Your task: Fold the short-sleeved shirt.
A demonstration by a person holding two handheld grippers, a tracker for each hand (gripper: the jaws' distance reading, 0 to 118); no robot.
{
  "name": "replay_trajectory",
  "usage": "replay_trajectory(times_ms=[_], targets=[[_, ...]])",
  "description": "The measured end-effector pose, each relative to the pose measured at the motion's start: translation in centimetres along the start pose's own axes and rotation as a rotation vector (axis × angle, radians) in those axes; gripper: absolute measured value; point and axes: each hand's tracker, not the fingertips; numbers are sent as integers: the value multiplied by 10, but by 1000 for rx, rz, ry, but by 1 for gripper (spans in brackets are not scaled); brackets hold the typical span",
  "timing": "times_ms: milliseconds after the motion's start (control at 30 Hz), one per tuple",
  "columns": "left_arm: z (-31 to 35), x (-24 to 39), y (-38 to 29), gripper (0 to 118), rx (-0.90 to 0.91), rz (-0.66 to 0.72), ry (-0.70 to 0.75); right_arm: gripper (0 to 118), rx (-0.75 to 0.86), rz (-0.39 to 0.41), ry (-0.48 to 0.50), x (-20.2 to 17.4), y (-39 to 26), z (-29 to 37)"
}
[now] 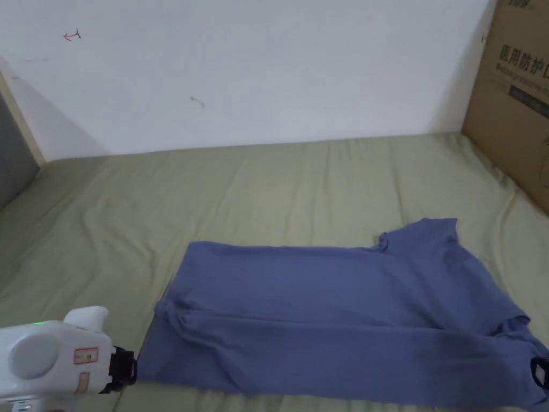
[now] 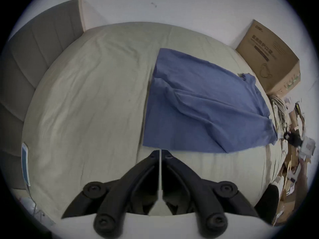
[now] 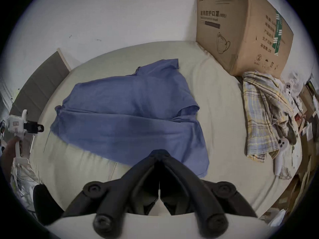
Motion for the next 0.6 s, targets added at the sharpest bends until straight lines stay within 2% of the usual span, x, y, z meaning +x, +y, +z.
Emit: replay_trajectory(times_ms=[33,67,200,333,367,433,500,533,567,600], targets=[[-9,-2,6,95,-2,10,8,0,-1,-4,3,1,1,-1],[-19,-5,12,118,7,9,33,0,-4,-8,8,2,0,-2],[-50,-7,26,116,15,28,122,0,-23,-27,11,14,0,-7],[-77,-1,20,114,-102,18,134,0,-30,-49,-31,31,-3,-13],[-79,0,18,108,-122,8,105,0,-30,-59,-47,37,-4,-14],[-67,7,14,104,-63,-53,142,0,-35,-85,-63,55,-3,-20],[-56,6,13,80,-64,-49,93,0,-34,-112,-66,66,-3,-22],[-48,8,12,59,-51,-60,73,0,-34,-130,-62,70,-2,-22],[-42,10,12,19,-48,-76,40,0,-36,-156,-50,74,-2,-24],[-36,13,12,4,-49,-87,6,0,-35,-186,-38,79,-1,-26]])
